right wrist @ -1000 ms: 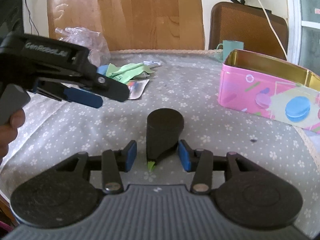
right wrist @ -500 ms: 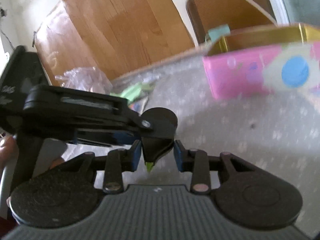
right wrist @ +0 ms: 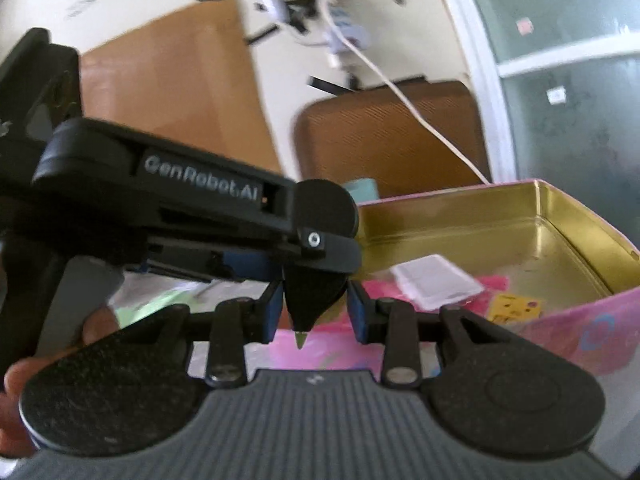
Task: Organize soft objects
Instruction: 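Drop the black marker into the pink tin with the right tool, then grasp the white tube box with the right tool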
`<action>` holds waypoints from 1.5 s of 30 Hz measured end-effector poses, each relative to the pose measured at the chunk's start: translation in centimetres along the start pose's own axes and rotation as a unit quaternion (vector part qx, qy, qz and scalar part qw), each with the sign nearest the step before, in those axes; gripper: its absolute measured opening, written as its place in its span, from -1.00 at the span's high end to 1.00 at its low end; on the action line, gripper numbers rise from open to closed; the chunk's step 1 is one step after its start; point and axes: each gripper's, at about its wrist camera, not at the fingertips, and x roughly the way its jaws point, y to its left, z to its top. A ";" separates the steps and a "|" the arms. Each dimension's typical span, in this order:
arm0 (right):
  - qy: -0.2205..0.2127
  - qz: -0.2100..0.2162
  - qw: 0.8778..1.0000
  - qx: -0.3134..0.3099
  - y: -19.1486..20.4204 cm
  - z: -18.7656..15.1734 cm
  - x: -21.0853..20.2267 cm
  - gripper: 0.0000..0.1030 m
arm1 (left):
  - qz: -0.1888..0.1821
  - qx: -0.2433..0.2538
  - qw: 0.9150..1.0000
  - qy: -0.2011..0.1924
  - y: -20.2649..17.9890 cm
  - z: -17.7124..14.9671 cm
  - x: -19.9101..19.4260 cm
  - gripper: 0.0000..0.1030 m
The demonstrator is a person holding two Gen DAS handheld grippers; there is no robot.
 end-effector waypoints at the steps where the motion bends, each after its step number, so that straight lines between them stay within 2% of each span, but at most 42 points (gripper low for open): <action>1: 0.006 -0.007 1.000 0.006 -0.9 0.3 0.9 0.26 | 0.007 0.004 1.000 0.002 0.1 0.4 0.9 0.16; 2: 0.010 -0.015 1.000 0.011 -1.8 0.5 1.9 0.23 | 0.016 0.010 1.000 0.001 0.3 0.7 1.7 -0.02; 3: 0.013 -0.022 1.000 0.012 -2.4 0.7 2.7 0.22 | 0.034 0.013 0.999 -0.003 0.6 0.7 2.4 -0.09; 5: 0.024 -0.035 0.999 -0.003 -3.2 0.9 4.9 0.21 | 0.065 0.010 0.998 -0.001 1.4 0.7 3.2 -0.12; 6: 0.030 -0.046 0.998 -0.009 -3.3 0.8 5.7 0.20 | 0.069 -0.001 0.998 -0.001 2.0 0.4 2.9 -0.12; 8: 0.039 -0.059 0.997 -0.001 -3.9 0.5 6.3 0.21 | 0.049 -0.017 0.999 -0.014 3.1 -0.2 1.5 -0.12; 11: 0.013 -0.047 0.999 0.022 -4.3 -0.2 4.1 0.21 | 0.044 -0.022 0.998 -0.041 4.5 -1.6 -1.9 -0.12; 15: -0.017 -0.028 0.999 0.024 -2.3 -0.9 1.1 0.21 | 0.046 -0.039 0.996 -0.061 8.0 -5.1 -6.8 -0.12; 19: -0.007 0.019 1.000 -0.002 1.2 -1.2 0.4 0.21 | 0.100 -0.045 0.991 -0.071 12.1 -9.2 -10.8 -0.12; 22: 0.022 0.053 0.998 -0.020 4.4 -1.1 2.4 0.21 | 0.128 -0.073 0.987 -0.065 16.1 -11.6 -13.2 -0.12; 24: 0.048 0.078 0.996 -0.020 6.7 -1.0 4.2 0.21 | 0.143 -0.098 0.982 -0.076 18.6 -12.4 -14.8 -0.12; 28: 0.105 0.115 0.988 -0.013 10.8 -0.1 9.7 0.20 | 0.143 -0.120 0.976 -0.115 21.6 -13.1 -16.9 -0.12; 31: 0.151 0.130 0.980 -0.015 14.0 0.4 14.7 0.19 | 0.104 -0.151 0.973 -0.143 23.5 -13.6 -17.4 -0.12; 33: 0.167 0.121 0.978 -0.019 15.8 0.4 17.3 0.13 | 0.099 -0.168 0.970 -0.146 24.4 -13.9 -17.8 -0.12; 35: 0.183 0.108 0.977 -0.026 17.5 0.7 20.7 -0.08 | 0.106 -0.174 0.966 -0.157 24.8 -14.0 -18.6 -0.13; 36: 0.189 0.100 0.976 -0.030 18.4 0.7 22.3 -0.11 | 0.113 -0.179 0.963 -0.169 25.0 -13.9 -19.4 -0.14; 39: 0.213 0.081 0.972 -0.051 20.5 0.6 26.9 -0.27 | 0.156 -0.198 0.949 -0.188 25.5 -14.1 -20.8 -0.20; 41: 0.236 0.057 0.968 -0.056 21.2 0.5 29.8 -0.53 | 0.186 -0.205 0.941 -0.194 25.6 -14.1 -21.3 -0.20; 43: 0.258 0.025 0.964 -0.059 21.9 -0.1 32.5 -0.53 | 0.206 -0.207 0.934 -0.205 25.4 -14.1 -21.9 -0.20; 45: 0.276 0.010 0.960 -0.039 22.2 -0.6 34.7 -0.66 | 0.218 -0.206 0.930 -0.214 25.1 -14.2 -22.3 -0.20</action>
